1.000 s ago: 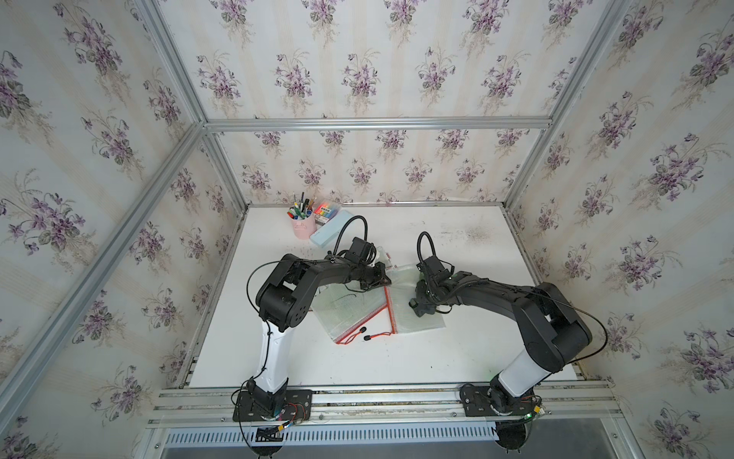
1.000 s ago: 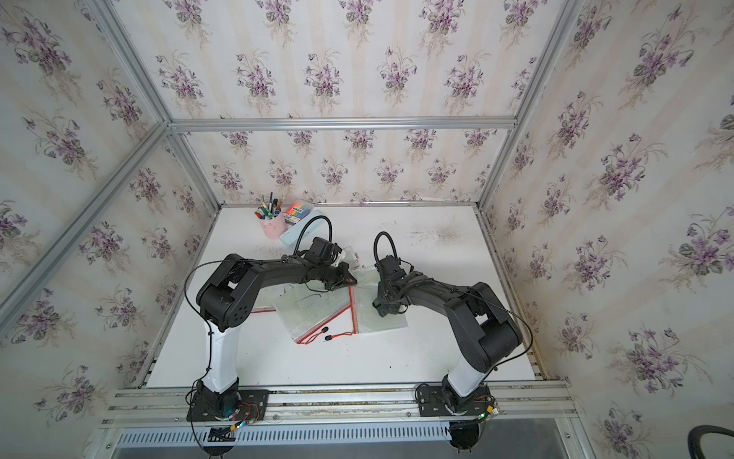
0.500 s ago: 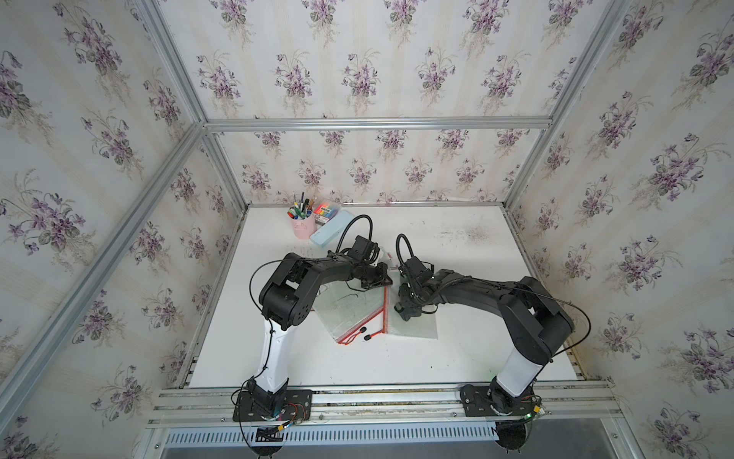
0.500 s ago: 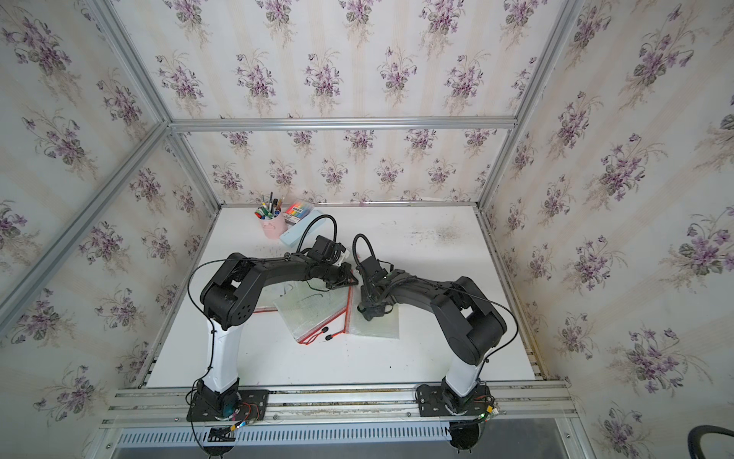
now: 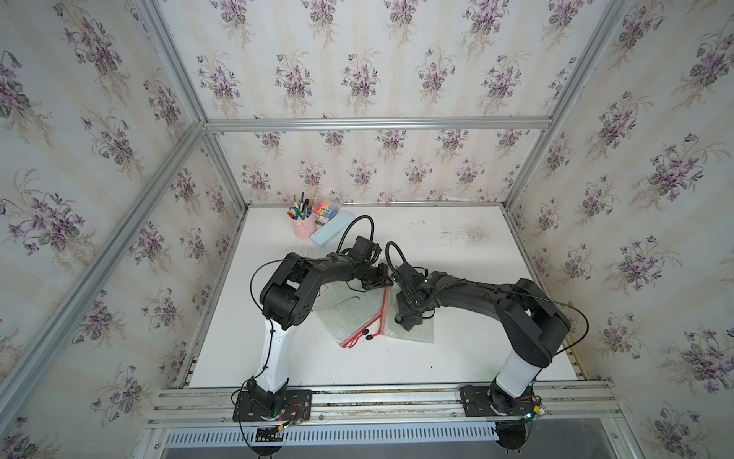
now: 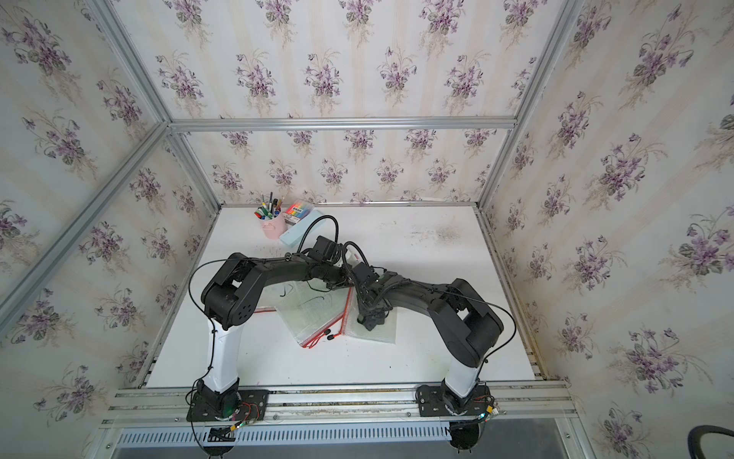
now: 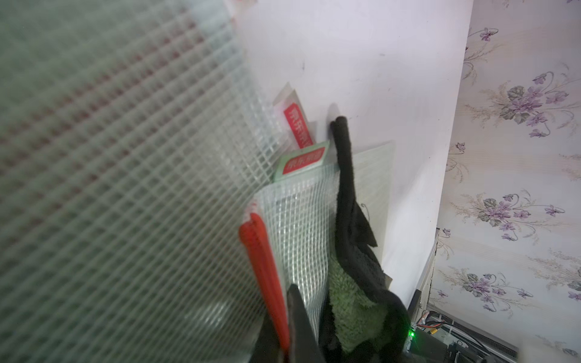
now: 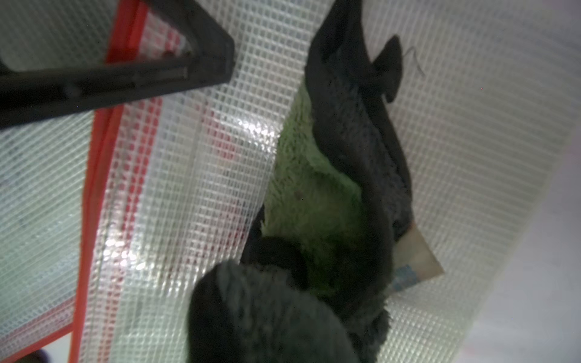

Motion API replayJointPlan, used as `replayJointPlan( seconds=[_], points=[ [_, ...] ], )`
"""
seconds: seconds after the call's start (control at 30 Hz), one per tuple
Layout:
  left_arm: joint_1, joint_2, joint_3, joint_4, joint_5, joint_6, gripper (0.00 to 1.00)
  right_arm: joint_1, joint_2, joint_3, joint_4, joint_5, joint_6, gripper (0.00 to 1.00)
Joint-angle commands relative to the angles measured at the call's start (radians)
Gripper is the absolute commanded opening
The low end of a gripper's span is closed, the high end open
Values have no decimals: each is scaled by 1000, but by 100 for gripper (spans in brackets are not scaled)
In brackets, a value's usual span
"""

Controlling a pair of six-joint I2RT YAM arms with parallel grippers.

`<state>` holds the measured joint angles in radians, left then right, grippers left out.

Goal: Wipe the document bag
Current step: Wipe the dirt from the document bag.

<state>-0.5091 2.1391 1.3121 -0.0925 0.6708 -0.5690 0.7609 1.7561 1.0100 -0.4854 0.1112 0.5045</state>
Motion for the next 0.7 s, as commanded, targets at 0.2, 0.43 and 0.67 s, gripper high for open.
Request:
replayJointPlan(
  seconds=[0.2,0.43,0.67],
  points=[
    [1,9,19,-98,-63,63,0,-189,-149,-147,-147,108,-38,9],
    [-2,12,10,-94,-59,63,0,22,-46,21,-59,-55,27,9],
    [-3,14,18,-98,-48,71,0,22,31,-67,9,-129,17,9]
  ],
)
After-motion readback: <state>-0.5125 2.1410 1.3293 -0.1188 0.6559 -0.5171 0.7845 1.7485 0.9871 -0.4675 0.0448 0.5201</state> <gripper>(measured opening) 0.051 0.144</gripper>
